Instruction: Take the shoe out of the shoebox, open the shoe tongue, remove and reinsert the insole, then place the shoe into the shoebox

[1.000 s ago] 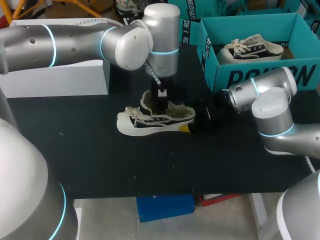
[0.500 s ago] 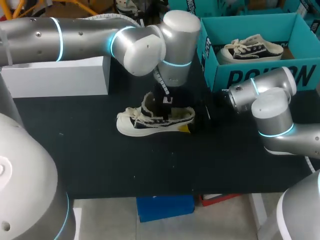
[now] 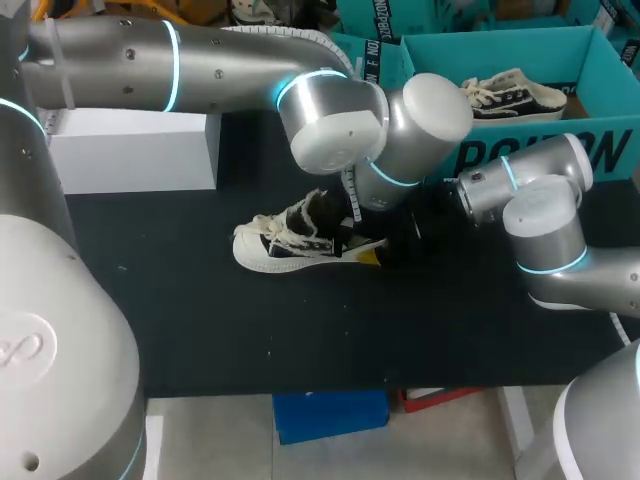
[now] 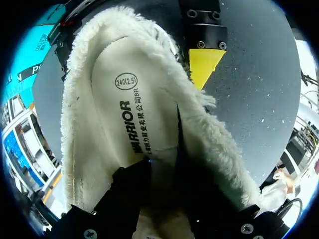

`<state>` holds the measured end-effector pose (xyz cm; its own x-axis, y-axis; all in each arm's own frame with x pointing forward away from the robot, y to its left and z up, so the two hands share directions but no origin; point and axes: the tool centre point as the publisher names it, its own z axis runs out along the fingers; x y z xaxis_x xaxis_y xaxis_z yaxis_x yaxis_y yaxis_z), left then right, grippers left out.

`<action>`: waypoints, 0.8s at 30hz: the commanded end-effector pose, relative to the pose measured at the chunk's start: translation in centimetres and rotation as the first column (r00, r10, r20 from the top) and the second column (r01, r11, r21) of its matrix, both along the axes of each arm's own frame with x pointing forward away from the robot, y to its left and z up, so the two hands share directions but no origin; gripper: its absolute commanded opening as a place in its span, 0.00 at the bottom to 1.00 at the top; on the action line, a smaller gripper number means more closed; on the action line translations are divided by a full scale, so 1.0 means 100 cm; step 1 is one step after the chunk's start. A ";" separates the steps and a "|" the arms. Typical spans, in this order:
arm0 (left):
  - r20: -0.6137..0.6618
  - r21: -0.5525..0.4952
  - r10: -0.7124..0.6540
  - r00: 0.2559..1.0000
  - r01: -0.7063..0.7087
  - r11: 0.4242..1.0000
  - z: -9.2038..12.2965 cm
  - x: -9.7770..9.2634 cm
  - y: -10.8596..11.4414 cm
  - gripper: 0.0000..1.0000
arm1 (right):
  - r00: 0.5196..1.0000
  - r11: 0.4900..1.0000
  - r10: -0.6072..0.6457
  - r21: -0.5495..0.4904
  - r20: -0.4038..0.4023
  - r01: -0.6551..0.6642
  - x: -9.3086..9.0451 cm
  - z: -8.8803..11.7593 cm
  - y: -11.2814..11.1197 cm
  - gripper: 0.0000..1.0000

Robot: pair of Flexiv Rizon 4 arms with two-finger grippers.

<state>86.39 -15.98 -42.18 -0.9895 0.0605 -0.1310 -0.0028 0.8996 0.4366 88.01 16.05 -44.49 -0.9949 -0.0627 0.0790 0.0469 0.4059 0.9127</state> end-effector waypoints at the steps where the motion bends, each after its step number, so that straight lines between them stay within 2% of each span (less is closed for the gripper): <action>1: 0.109 0.028 -0.033 0.994 0.030 0.999 -0.051 0.002 0.024 0.28 | 1.000 1.000 -0.001 -0.002 -0.002 0.001 0.001 -0.003 -0.001 0.00; 3: 0.143 0.018 -0.030 0.989 0.028 0.999 -0.052 0.005 0.029 0.23 | 1.000 1.000 -0.001 -0.002 -0.002 0.001 0.001 -0.003 -0.001 0.00; 6: 0.187 0.015 -0.042 0.981 0.040 0.999 -0.057 0.010 0.036 0.20 | 1.000 1.000 -0.001 -0.002 -0.002 0.001 0.001 -0.003 -0.001 0.00; 9: 0.220 0.025 -0.057 0.974 0.052 0.998 -0.066 0.015 0.043 0.22 | 1.000 1.000 -0.001 -0.002 -0.002 0.001 0.001 -0.003 -0.001 0.00; 13: 0.257 0.042 -0.077 0.963 0.069 0.997 -0.081 0.027 0.053 0.30 | 1.000 1.000 -0.001 -0.002 -0.002 0.001 0.001 -0.003 -0.001 0.00; 19: 0.317 0.062 -0.099 0.943 0.084 0.995 -0.099 0.047 0.063 0.27 | 1.000 1.000 -0.001 -0.002 -0.002 0.001 0.001 -0.003 -0.001 0.00; 24: 0.384 0.056 -0.060 0.922 0.041 0.998 -0.106 0.068 0.076 0.27 | 1.000 1.000 -0.001 -0.002 -0.002 0.001 0.001 -0.003 -0.001 0.00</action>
<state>87.29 -15.16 -41.59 -0.8901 0.1054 -0.4435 -0.1198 0.8846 0.4508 87.98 16.19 -44.46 -0.9950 -0.0615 0.0784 0.0468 0.4059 0.9127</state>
